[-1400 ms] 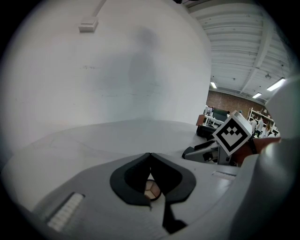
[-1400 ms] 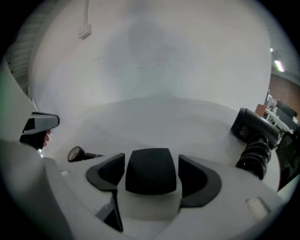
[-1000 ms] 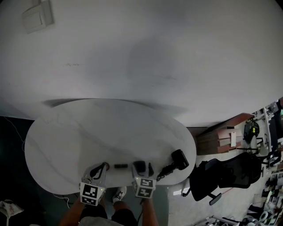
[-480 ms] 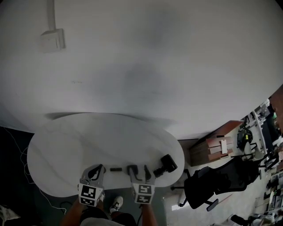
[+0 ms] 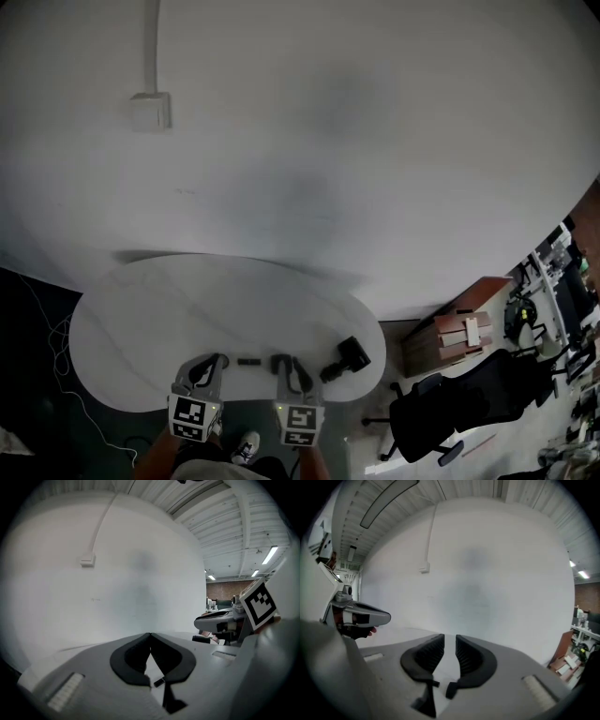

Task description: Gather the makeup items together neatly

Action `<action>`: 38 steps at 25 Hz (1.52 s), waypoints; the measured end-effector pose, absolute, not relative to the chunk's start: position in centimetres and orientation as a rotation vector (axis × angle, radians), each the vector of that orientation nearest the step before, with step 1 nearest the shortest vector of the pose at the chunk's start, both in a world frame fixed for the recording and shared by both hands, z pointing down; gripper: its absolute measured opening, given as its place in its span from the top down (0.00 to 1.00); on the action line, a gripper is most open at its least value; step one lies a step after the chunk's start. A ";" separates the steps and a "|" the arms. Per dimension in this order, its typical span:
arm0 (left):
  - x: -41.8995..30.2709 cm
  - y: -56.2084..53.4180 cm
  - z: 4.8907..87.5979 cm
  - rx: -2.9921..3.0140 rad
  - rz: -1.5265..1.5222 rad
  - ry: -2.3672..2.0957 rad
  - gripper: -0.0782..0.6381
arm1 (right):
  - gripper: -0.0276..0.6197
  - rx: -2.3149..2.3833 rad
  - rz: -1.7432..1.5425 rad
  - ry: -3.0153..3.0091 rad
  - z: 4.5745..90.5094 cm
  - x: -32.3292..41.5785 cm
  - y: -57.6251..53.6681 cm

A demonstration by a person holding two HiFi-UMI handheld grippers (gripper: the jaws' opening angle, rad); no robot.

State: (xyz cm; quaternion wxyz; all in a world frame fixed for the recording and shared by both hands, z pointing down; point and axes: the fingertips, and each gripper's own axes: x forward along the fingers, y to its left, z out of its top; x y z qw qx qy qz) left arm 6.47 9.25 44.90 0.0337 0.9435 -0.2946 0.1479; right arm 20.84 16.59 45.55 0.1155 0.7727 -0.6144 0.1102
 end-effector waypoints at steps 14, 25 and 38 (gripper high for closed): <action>4.9 13.0 42.6 2.932 0.386 -0.972 0.88 | 0.95 2.236 0.184 -1.925 42.7 17.1 19.9; 4.6 13.4 42.5 2.932 0.402 -0.985 0.88 | 0.95 2.235 0.191 -1.935 42.7 17.0 20.4; 4.7 12.9 42.5 2.937 0.415 -0.985 0.88 | 0.95 2.232 0.214 -1.929 42.9 17.5 20.0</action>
